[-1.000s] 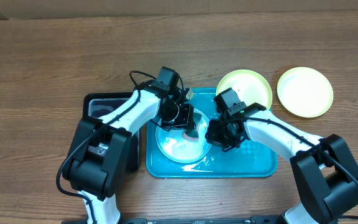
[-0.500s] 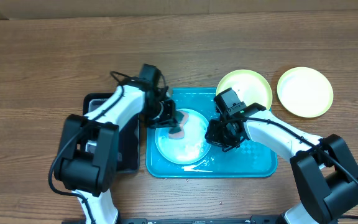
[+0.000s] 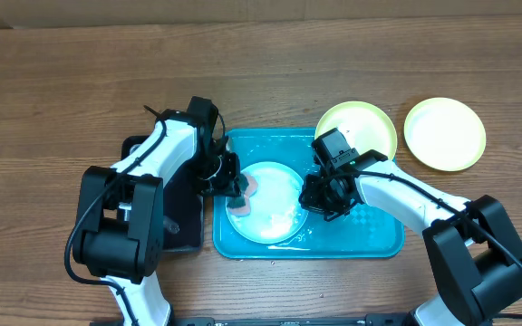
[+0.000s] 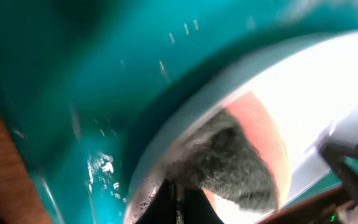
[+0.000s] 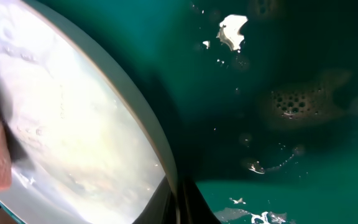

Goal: Clean dirty plates on tray and stack at the side
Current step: 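Scrub the white plate with the sponge while the right gripper holds it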

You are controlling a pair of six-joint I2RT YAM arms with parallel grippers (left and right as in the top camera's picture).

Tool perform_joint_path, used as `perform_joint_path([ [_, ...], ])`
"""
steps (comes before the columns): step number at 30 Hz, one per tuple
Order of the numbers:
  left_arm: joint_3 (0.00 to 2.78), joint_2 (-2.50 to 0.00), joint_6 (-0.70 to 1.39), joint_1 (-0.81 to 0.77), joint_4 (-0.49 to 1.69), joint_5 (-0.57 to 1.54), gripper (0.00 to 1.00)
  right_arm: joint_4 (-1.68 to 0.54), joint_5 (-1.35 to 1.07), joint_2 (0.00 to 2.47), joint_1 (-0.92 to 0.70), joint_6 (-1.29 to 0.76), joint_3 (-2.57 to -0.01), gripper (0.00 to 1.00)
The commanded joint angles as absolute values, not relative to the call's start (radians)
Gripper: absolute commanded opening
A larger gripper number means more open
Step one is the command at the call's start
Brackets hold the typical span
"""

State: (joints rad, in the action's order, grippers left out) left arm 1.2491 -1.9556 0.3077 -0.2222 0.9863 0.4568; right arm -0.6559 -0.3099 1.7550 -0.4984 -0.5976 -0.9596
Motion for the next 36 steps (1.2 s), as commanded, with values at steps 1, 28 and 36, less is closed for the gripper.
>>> perform_joint_path([
  [1, 1.256, -1.972, 0.175, -0.247, 1.015, 0.522, 0.04, -0.663, -0.282, 1.761, -0.504, -0.598, -0.95, 0.04],
  [28, 1.235, -1.975, 0.208, -0.389, 0.829, 0.646, 0.04, -0.666, -0.282, 1.761, -0.504, -0.598, -0.949, 0.04],
  [36, 1.213, -1.975, 0.231, -0.442, 0.792, 0.579, 0.04, -0.666, -0.282, 1.761, -0.504, -0.598, -0.949, 0.04],
])
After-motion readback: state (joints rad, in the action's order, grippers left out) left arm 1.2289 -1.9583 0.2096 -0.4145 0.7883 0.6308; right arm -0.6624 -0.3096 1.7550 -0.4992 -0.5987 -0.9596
